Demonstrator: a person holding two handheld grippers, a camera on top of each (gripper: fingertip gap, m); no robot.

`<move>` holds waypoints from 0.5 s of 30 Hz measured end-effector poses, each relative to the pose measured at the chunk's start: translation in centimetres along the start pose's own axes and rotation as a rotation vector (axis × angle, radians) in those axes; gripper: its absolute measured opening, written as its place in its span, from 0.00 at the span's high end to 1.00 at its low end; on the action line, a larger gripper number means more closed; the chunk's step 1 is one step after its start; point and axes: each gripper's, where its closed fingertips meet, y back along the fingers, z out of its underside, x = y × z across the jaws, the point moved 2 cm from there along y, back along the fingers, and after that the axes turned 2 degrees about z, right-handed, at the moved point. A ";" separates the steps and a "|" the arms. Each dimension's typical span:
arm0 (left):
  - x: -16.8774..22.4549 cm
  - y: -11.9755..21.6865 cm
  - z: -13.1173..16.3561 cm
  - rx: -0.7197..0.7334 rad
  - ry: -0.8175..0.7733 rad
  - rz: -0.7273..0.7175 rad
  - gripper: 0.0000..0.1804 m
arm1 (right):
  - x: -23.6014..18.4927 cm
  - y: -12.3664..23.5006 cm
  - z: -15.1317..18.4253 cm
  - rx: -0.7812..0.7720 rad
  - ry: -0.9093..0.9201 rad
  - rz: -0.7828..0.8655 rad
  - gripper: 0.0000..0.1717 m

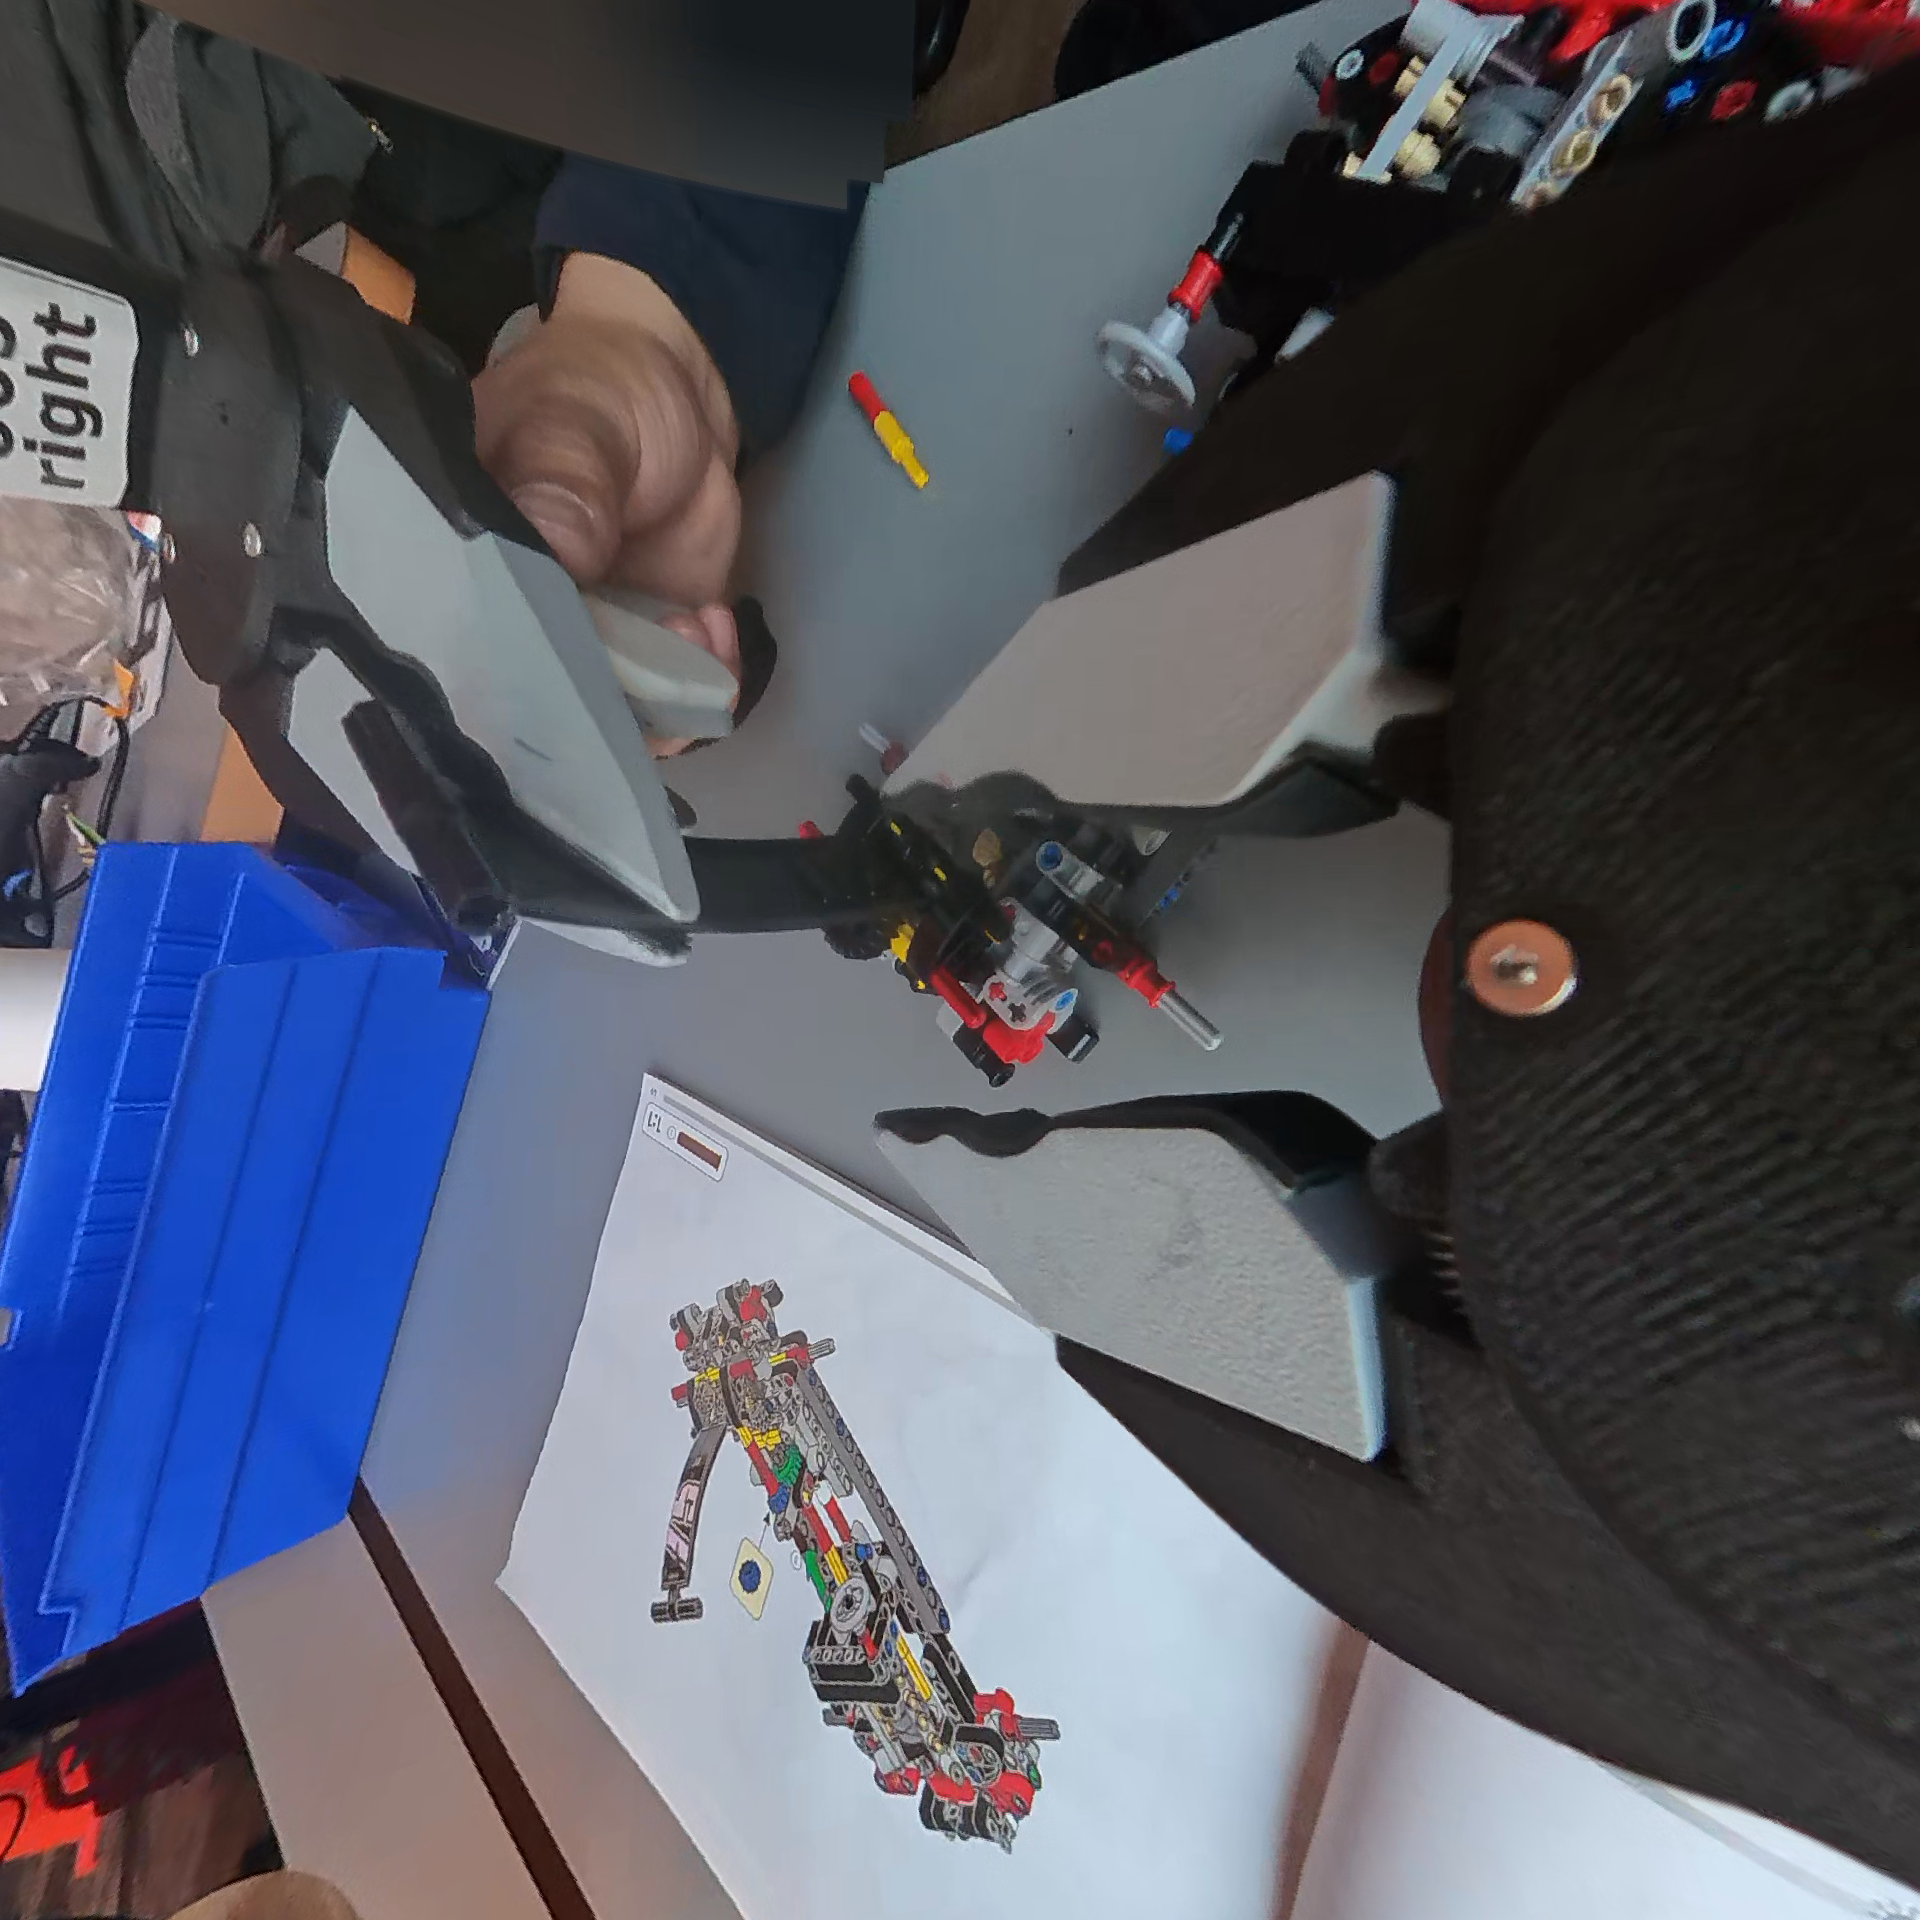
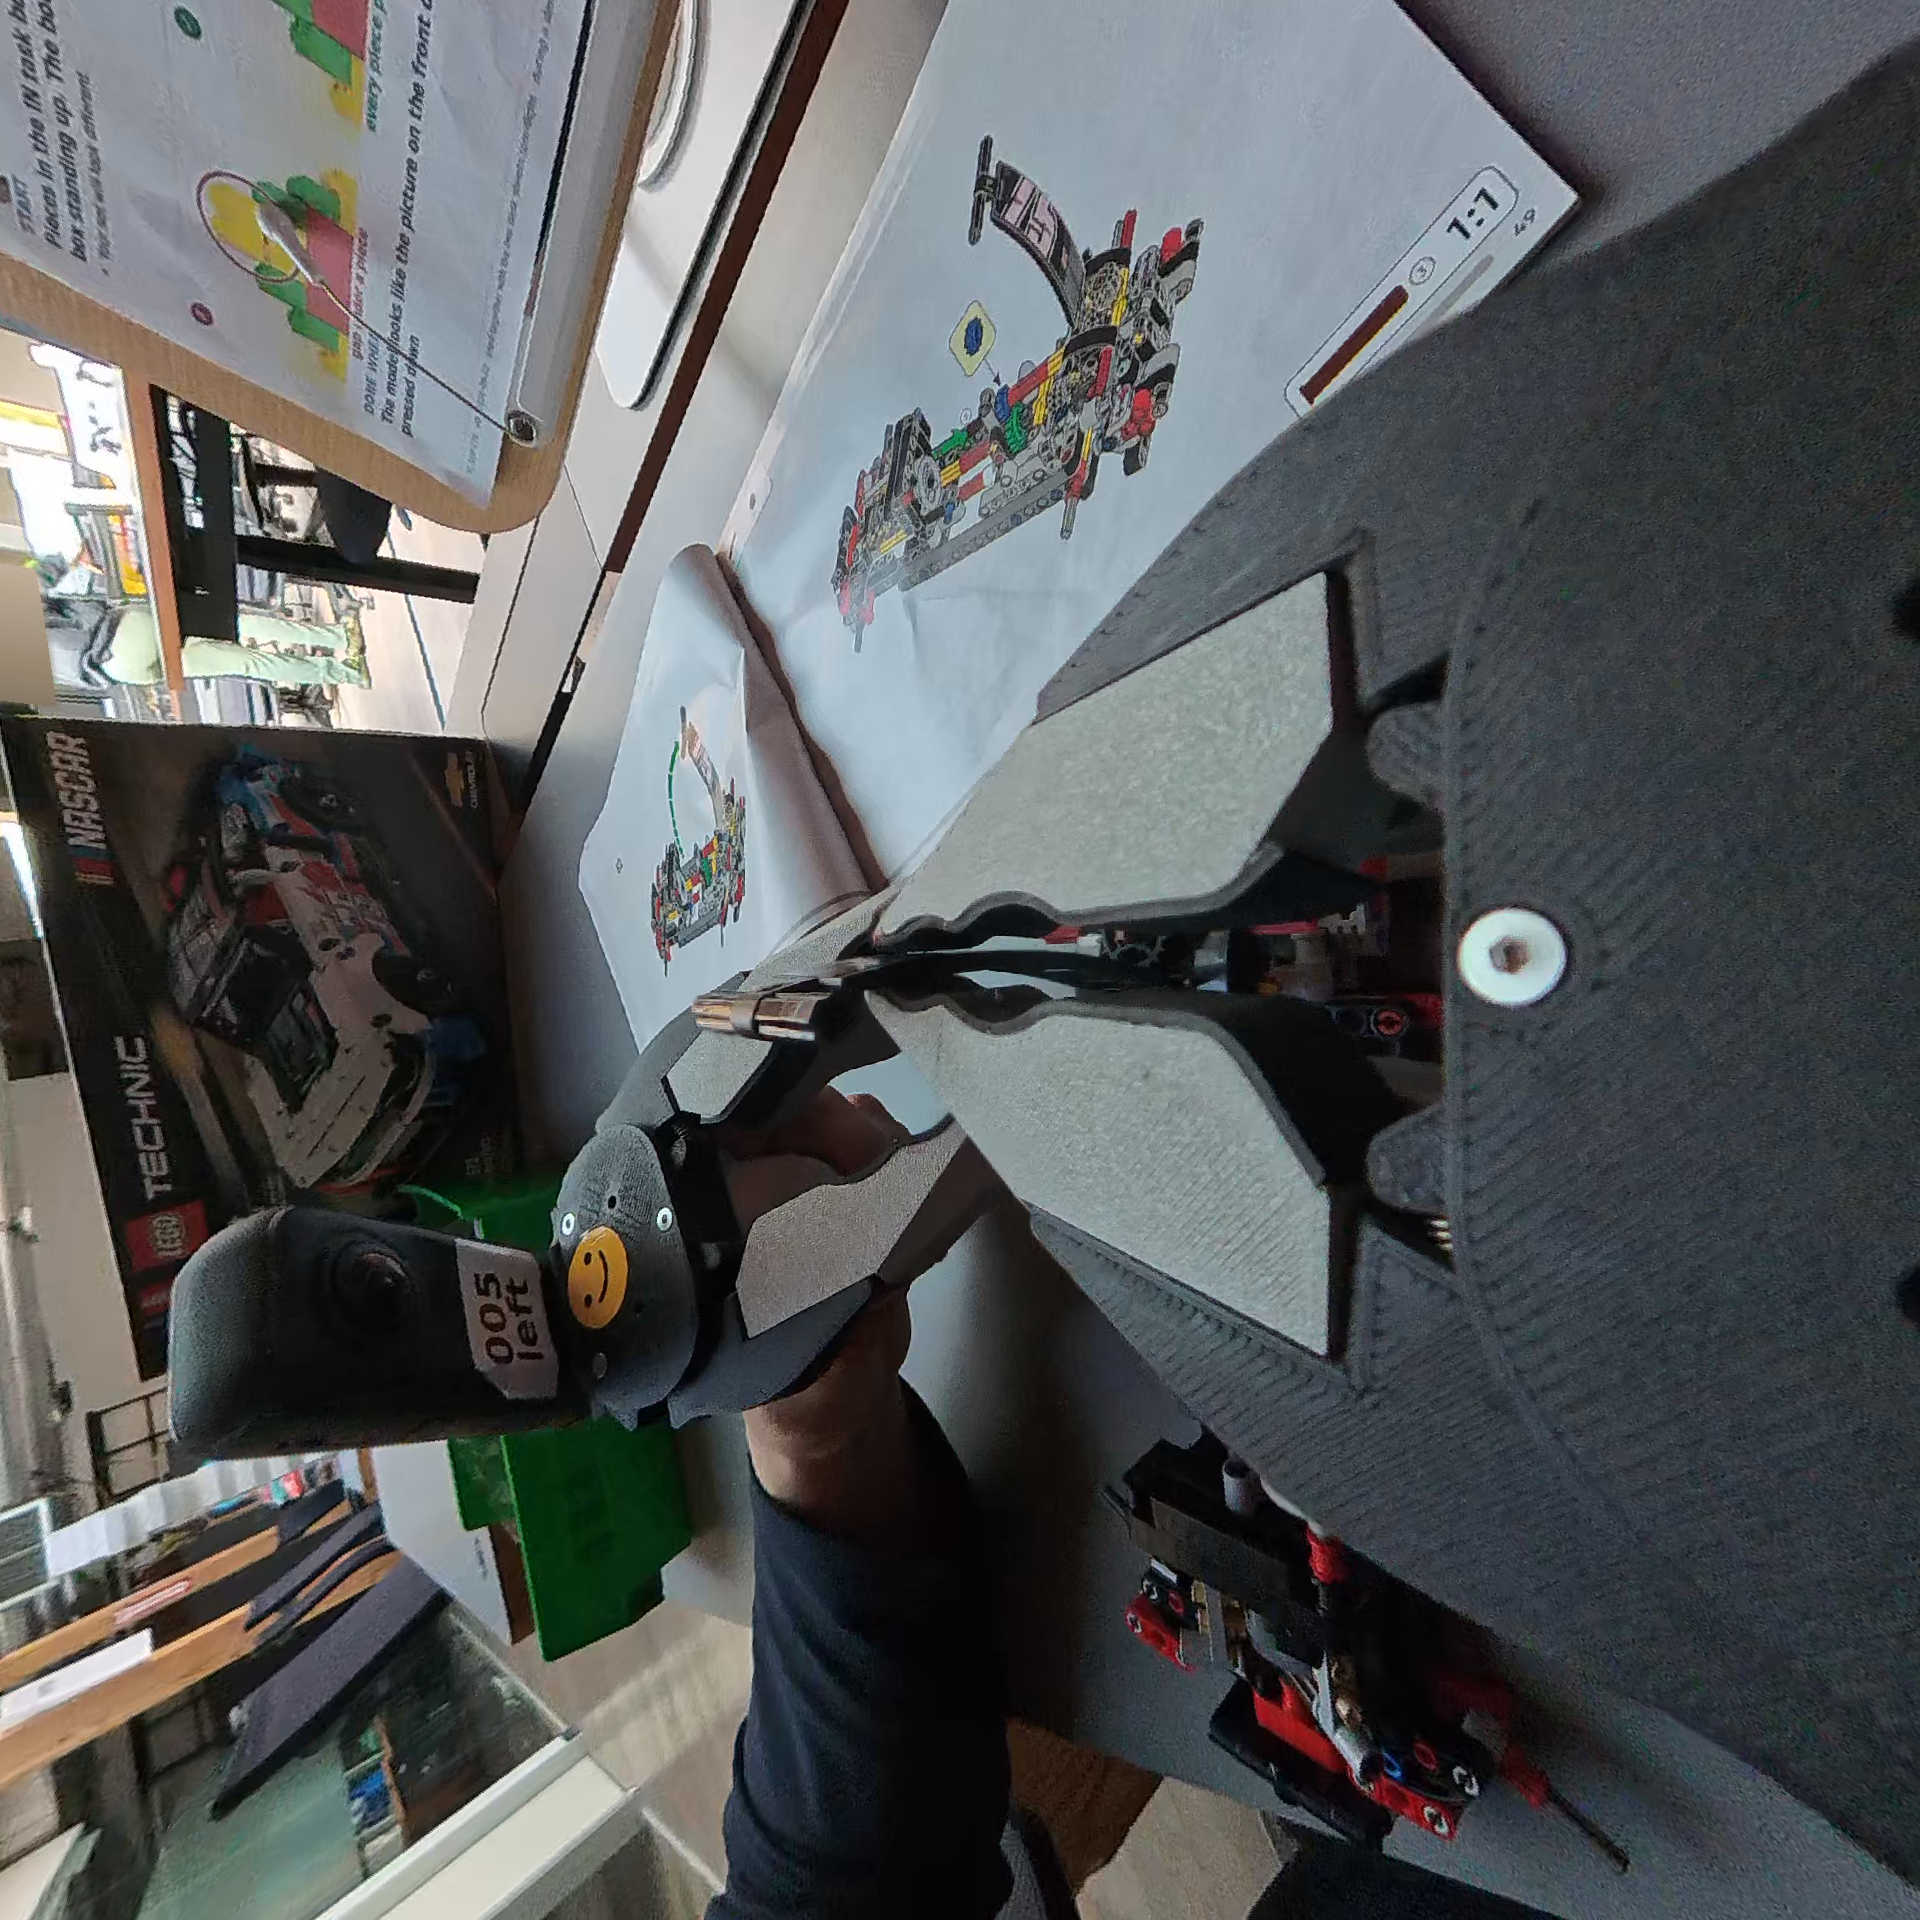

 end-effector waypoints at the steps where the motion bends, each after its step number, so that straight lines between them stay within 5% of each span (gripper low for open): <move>1: 0.0 0.0 0.0 0.001 -0.007 0.005 0.71 | 0.0 -0.1 0.1 -0.002 -0.002 -0.004 1.00; 15: 0.6 -1.1 -1.0 0.045 0.082 0.224 0.78 | -0.3 -0.2 0.5 -0.009 -0.037 -0.068 0.99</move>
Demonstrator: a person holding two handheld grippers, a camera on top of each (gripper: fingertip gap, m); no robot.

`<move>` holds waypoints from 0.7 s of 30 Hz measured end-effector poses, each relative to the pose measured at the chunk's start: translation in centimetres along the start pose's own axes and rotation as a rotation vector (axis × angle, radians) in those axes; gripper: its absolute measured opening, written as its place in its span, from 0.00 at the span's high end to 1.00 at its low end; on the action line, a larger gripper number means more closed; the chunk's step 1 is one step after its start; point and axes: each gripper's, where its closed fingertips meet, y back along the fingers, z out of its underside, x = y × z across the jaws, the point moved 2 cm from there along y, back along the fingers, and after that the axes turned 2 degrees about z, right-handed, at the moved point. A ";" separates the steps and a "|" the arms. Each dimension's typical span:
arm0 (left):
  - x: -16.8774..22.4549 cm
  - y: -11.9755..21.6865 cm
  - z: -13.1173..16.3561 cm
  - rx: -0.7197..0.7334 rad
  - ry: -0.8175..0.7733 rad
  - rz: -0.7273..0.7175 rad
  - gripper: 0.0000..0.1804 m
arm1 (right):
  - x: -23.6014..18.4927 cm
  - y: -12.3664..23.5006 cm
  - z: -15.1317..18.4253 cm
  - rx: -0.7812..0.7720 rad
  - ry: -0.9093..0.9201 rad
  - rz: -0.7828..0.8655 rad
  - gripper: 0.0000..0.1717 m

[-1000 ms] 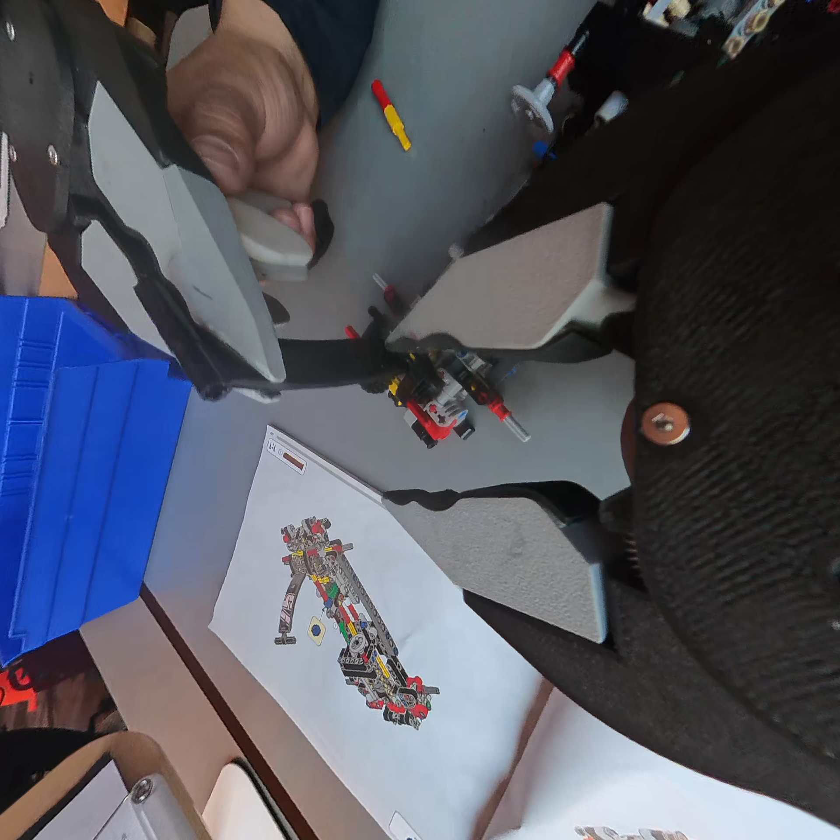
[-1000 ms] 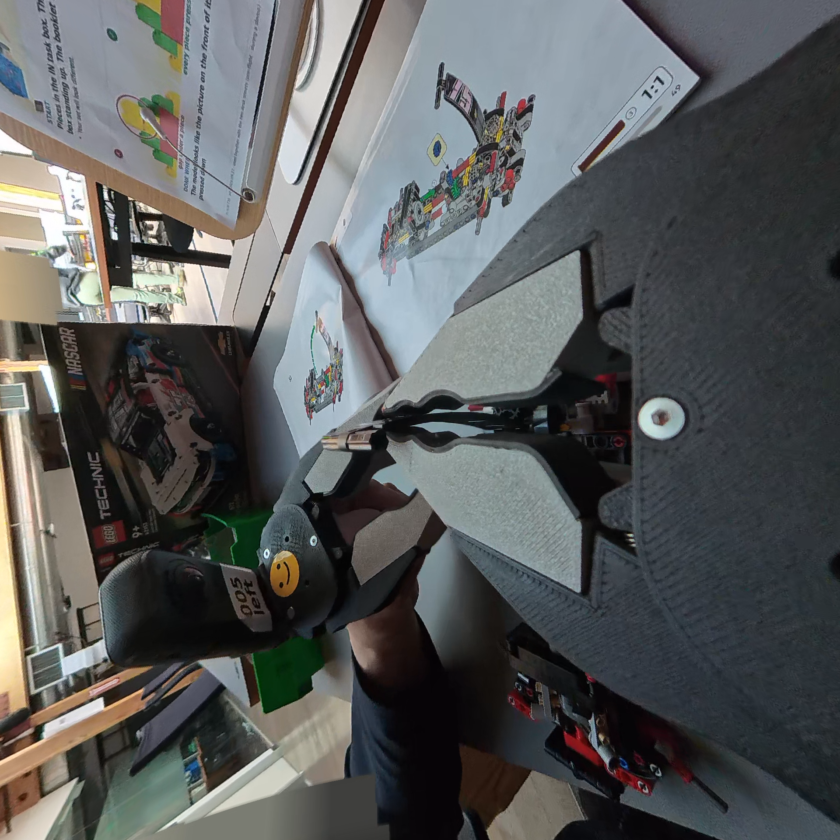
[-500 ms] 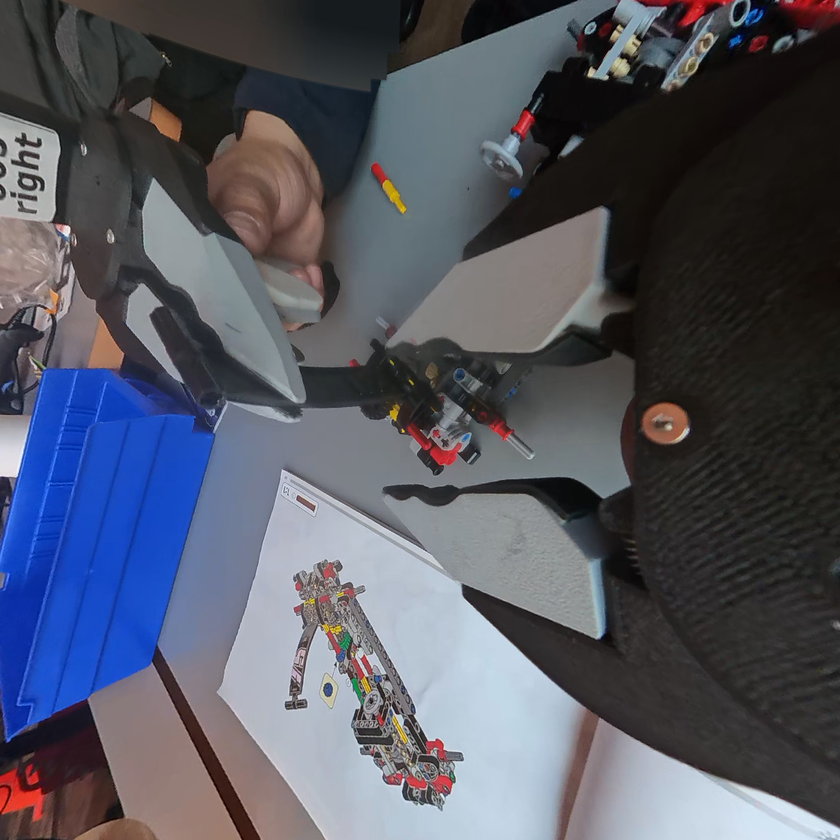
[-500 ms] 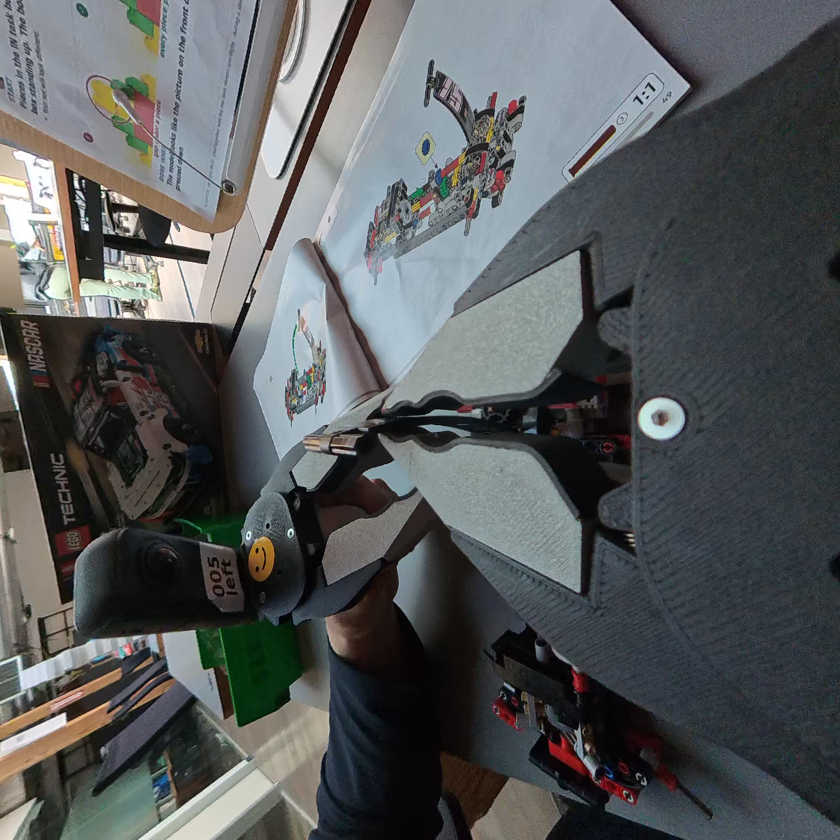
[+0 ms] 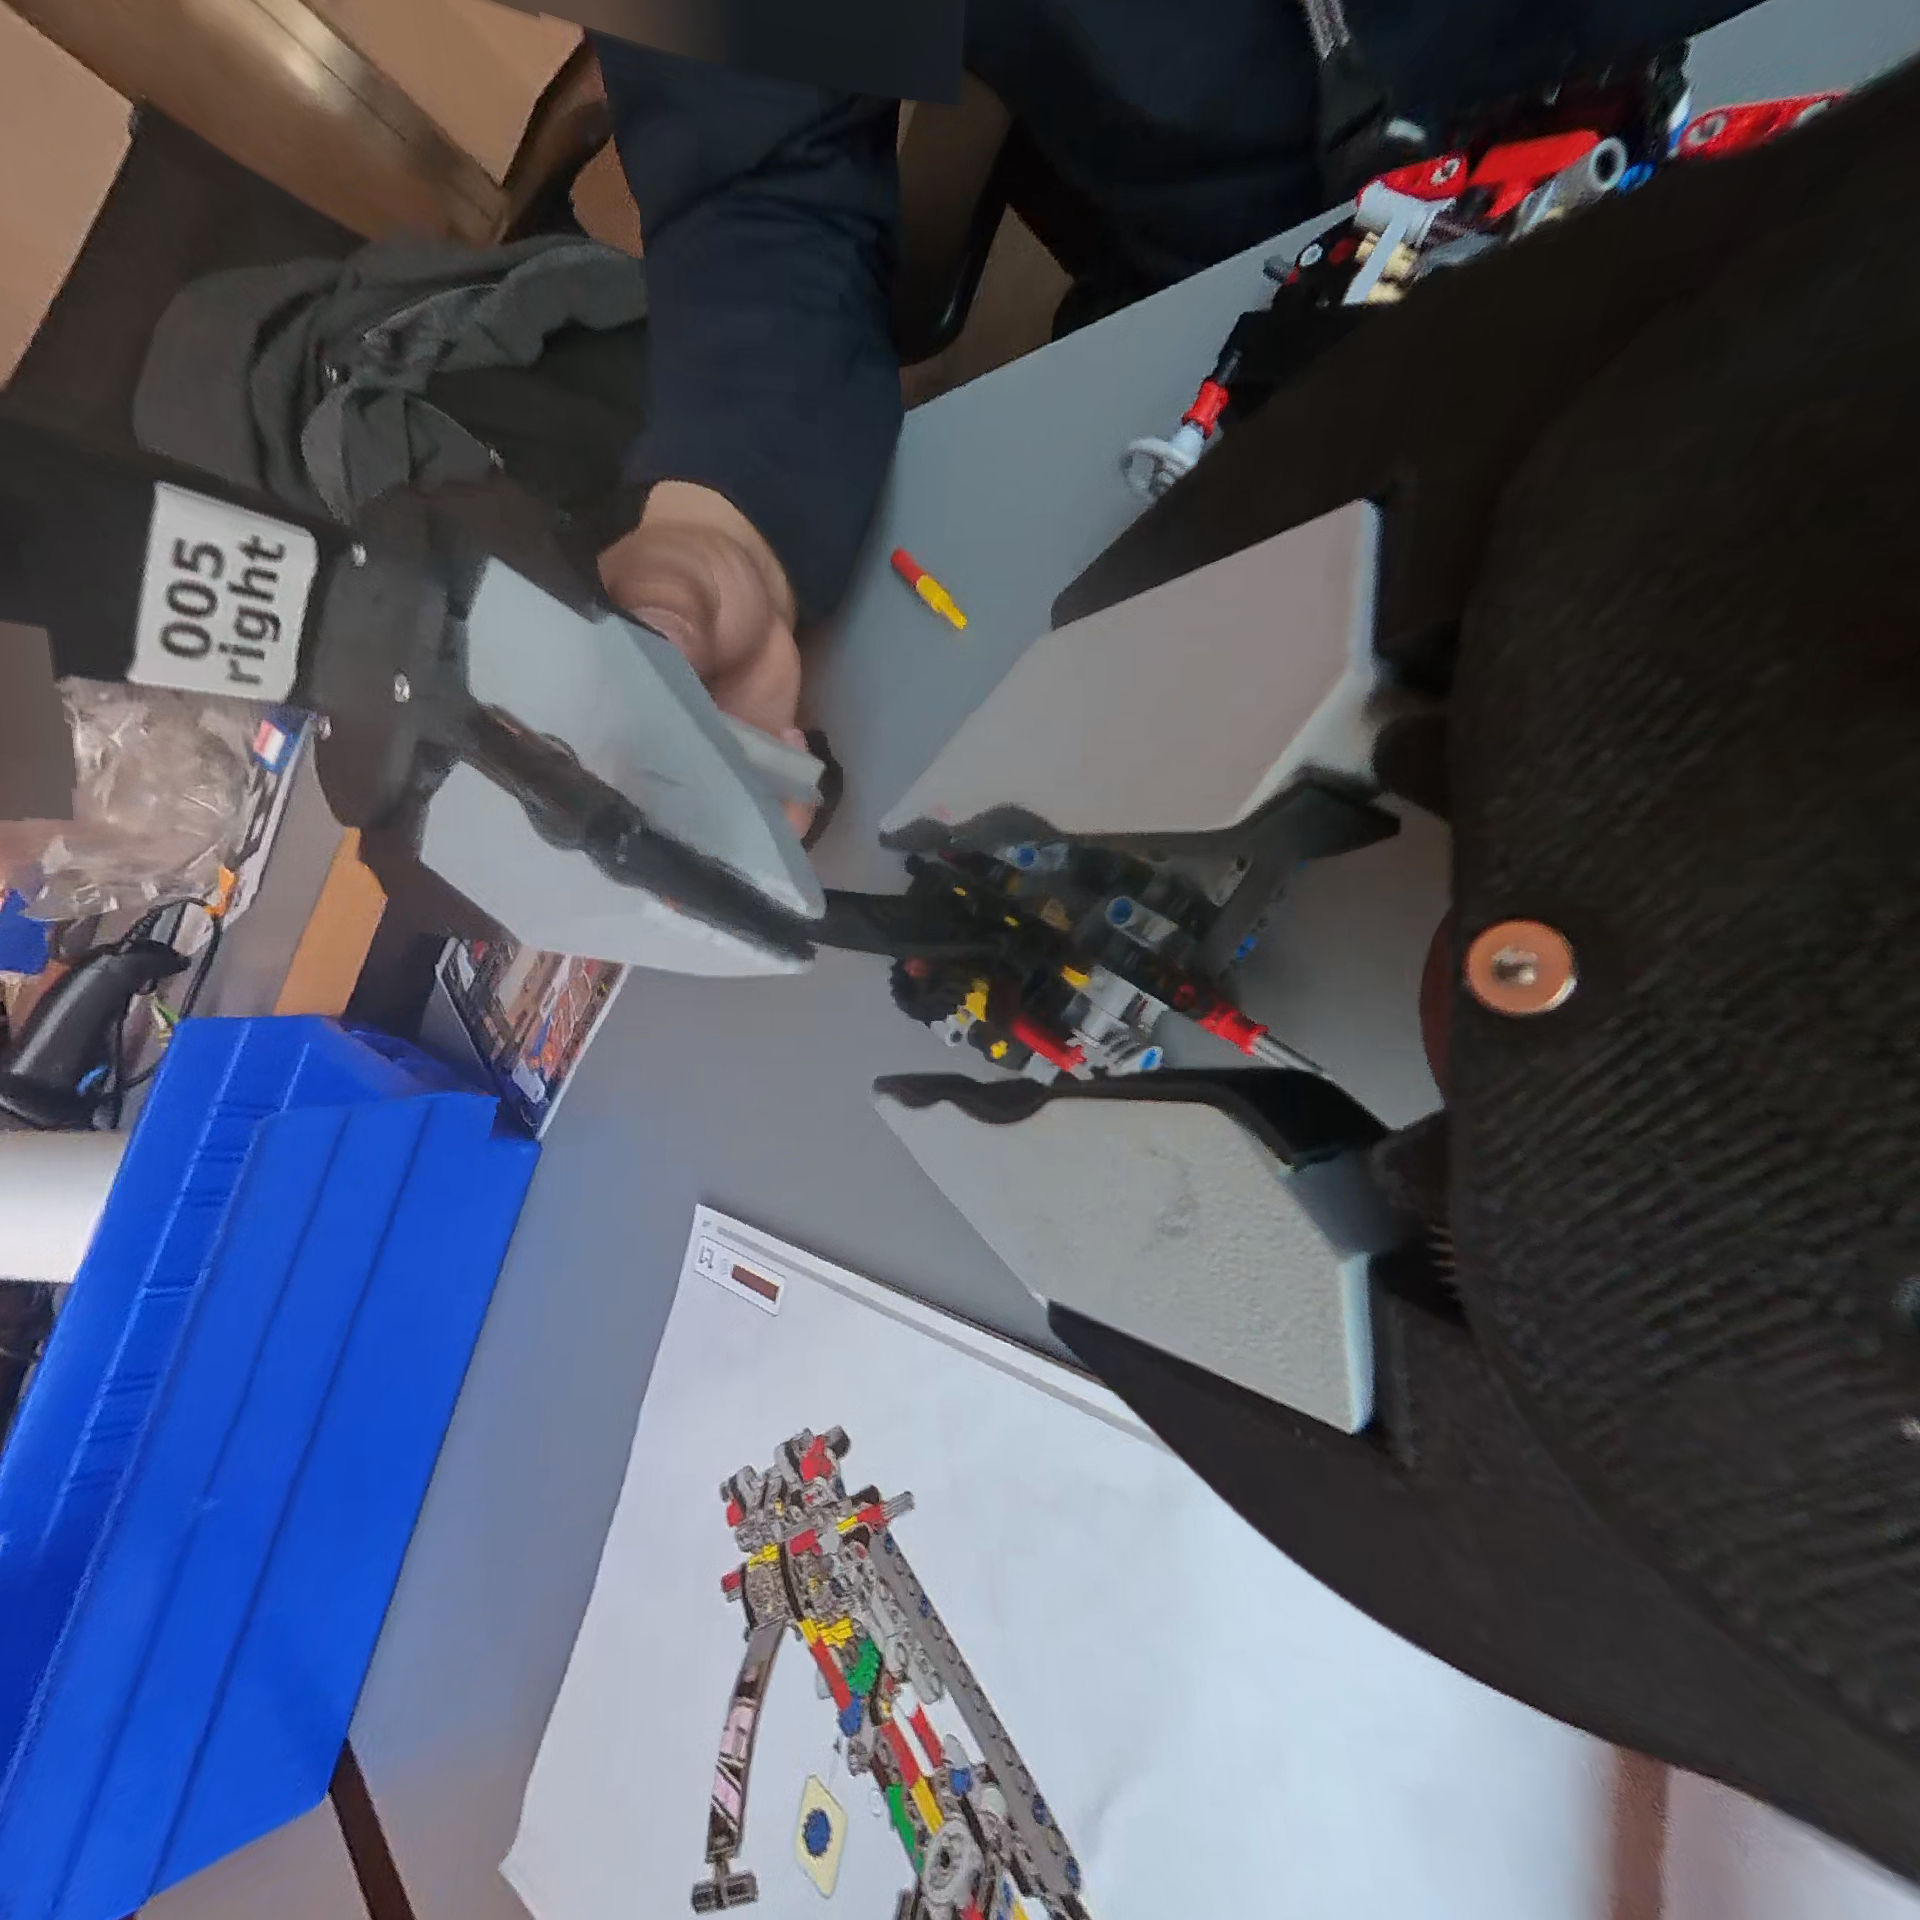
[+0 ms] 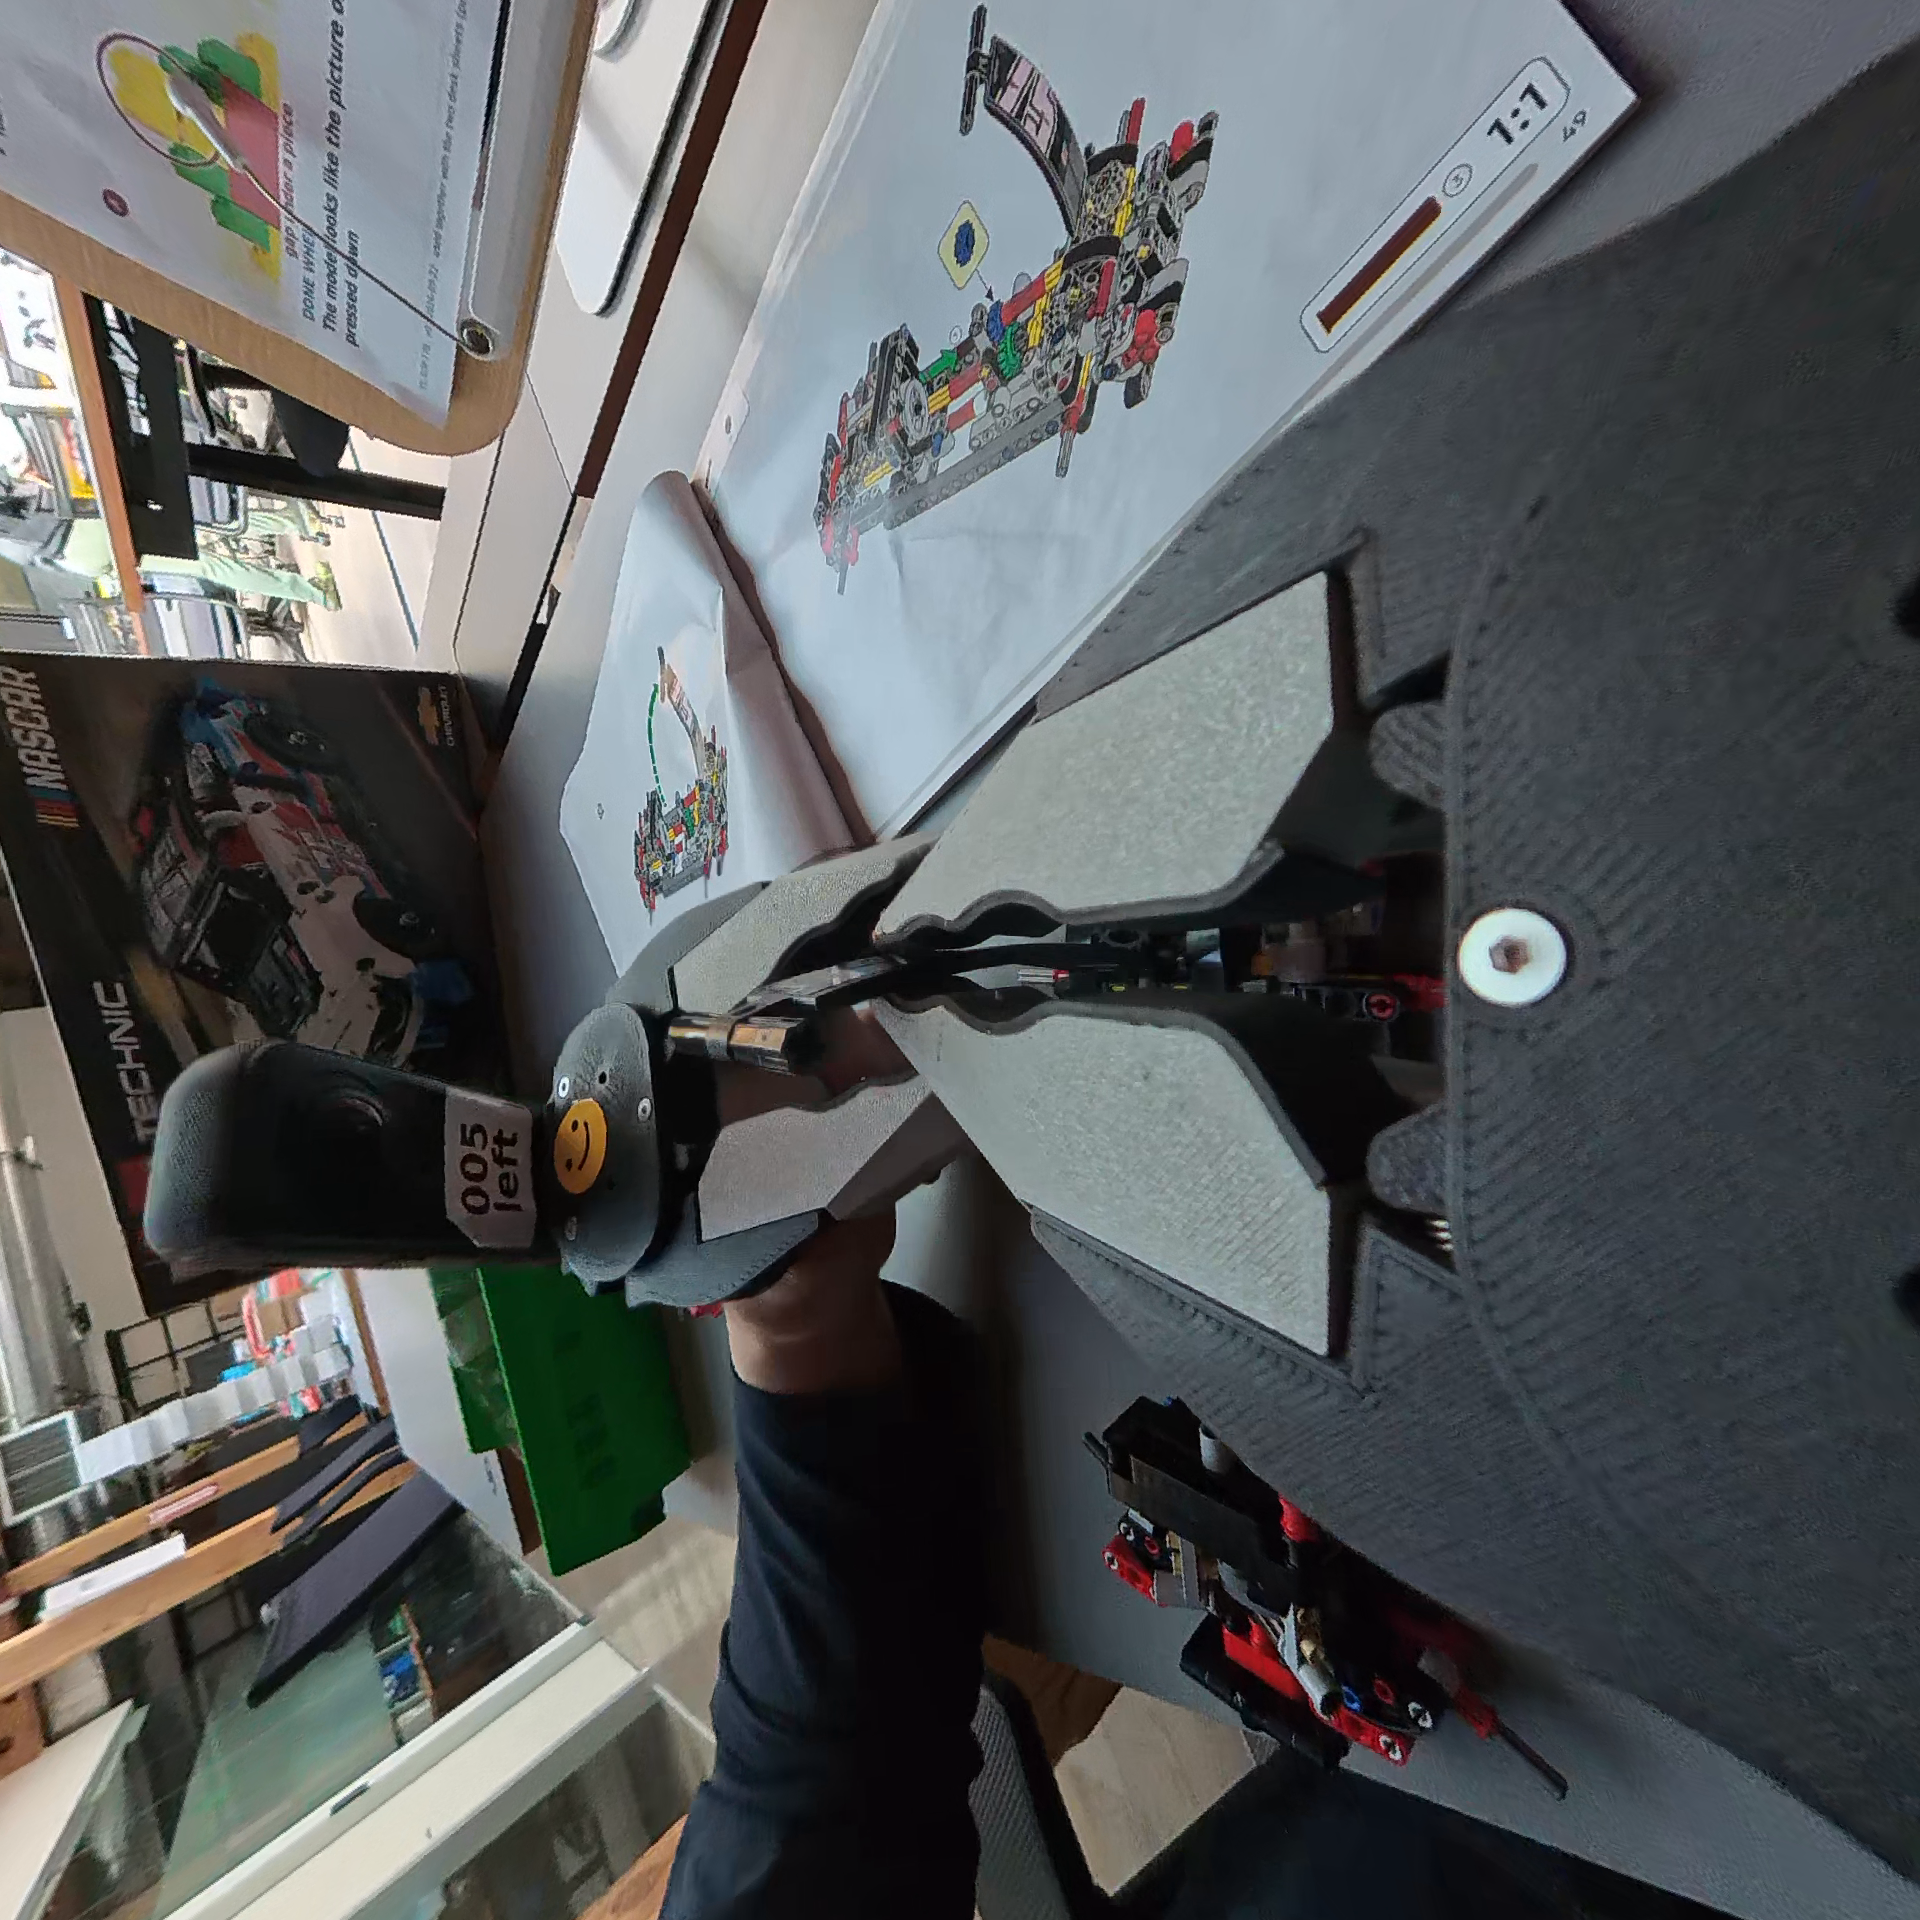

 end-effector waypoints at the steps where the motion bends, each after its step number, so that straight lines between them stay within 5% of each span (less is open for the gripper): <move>1: 0.3 -0.1 -0.2 0.006 -0.007 0.032 0.82 | 0.0 0.0 0.0 -0.001 0.008 0.001 0.99; 6: 0.8 -1.0 0.6 -0.048 -0.048 0.119 0.93 | -0.2 0.0 0.0 -0.011 0.032 0.009 0.99; 15: 1.1 -0.1 -0.2 0.060 -0.024 0.180 0.88 | -0.3 0.0 0.2 -0.015 0.051 -0.003 0.99; 21: 0.4 -0.3 -0.8 0.072 -0.002 0.240 1.00 | 0.1 0.2 0.1 -0.004 0.029 -0.006 0.99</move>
